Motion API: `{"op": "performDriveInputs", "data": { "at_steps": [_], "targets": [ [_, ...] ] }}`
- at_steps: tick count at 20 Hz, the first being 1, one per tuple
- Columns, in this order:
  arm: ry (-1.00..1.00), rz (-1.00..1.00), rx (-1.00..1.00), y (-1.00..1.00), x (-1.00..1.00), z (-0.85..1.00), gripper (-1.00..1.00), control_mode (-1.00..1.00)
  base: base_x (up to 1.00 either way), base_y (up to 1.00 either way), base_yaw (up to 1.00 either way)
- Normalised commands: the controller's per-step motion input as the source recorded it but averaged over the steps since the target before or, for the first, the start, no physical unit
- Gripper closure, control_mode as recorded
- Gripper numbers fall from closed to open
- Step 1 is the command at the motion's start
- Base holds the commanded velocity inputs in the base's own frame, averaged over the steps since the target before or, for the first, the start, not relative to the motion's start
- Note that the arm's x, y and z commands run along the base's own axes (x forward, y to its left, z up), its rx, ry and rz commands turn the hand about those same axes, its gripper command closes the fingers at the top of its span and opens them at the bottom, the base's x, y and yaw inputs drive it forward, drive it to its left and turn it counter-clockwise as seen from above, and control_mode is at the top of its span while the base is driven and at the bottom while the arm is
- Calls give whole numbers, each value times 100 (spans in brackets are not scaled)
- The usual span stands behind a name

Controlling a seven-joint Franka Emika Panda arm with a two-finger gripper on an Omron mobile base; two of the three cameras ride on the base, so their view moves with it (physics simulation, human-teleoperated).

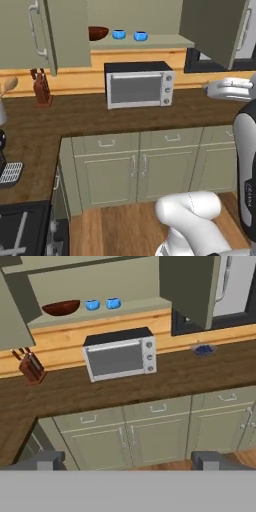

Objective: Gather all objects into one cabinet and sort the glasses and bowls to opposite sides.

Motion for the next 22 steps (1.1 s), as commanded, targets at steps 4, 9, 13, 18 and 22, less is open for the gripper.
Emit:
{"op": "performDriveInputs", "data": {
  "at_steps": [4,9,13,18,22],
  "targets": [
    [0,0,0,0,0,0,-100,100,0,-41,23],
    [0,0,0,0,0,0,-100,100,0,-38,33],
    [0,0,0,0,0,0,-100,100,0,-23,45],
    [0,0,0,0,0,0,-100,100,0,-6,48],
    [0,0,0,0,0,0,-100,100,0,0,53]
  ]
}}
